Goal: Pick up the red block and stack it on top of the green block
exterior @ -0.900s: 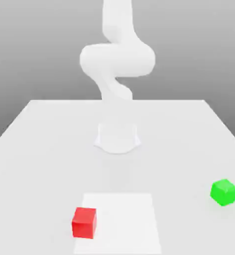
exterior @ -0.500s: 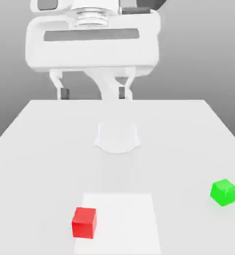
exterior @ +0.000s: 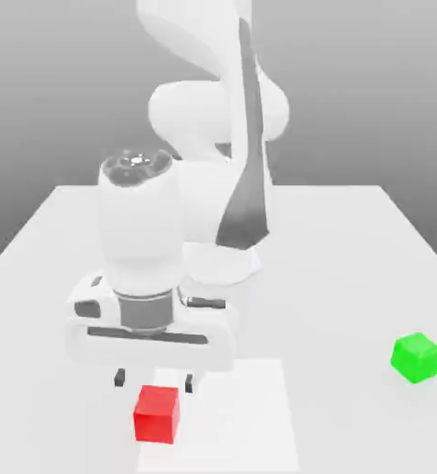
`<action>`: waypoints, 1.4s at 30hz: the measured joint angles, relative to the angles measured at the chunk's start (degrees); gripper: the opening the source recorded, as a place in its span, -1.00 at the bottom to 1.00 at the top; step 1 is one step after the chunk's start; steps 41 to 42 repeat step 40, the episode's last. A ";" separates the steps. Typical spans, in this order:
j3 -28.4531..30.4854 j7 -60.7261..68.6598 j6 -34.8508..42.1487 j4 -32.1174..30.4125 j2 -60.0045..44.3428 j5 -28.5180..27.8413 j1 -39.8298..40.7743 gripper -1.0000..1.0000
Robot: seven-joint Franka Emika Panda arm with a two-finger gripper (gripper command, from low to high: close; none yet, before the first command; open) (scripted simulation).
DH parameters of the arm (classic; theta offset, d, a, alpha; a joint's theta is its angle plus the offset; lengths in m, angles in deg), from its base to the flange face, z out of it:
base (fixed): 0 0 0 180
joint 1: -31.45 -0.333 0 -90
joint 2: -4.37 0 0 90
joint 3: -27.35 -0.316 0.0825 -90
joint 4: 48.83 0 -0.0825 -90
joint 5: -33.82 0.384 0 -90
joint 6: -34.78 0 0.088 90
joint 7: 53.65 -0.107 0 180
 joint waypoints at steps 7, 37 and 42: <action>-0.96 0.51 -2.59 0.46 -3.10 0.70 0.78 -1.00; -21.62 40.54 5.08 -1.32 5.84 -12.58 -31.82 -1.00; -20.78 39.55 3.56 -1.22 4.12 -14.00 -32.40 1.00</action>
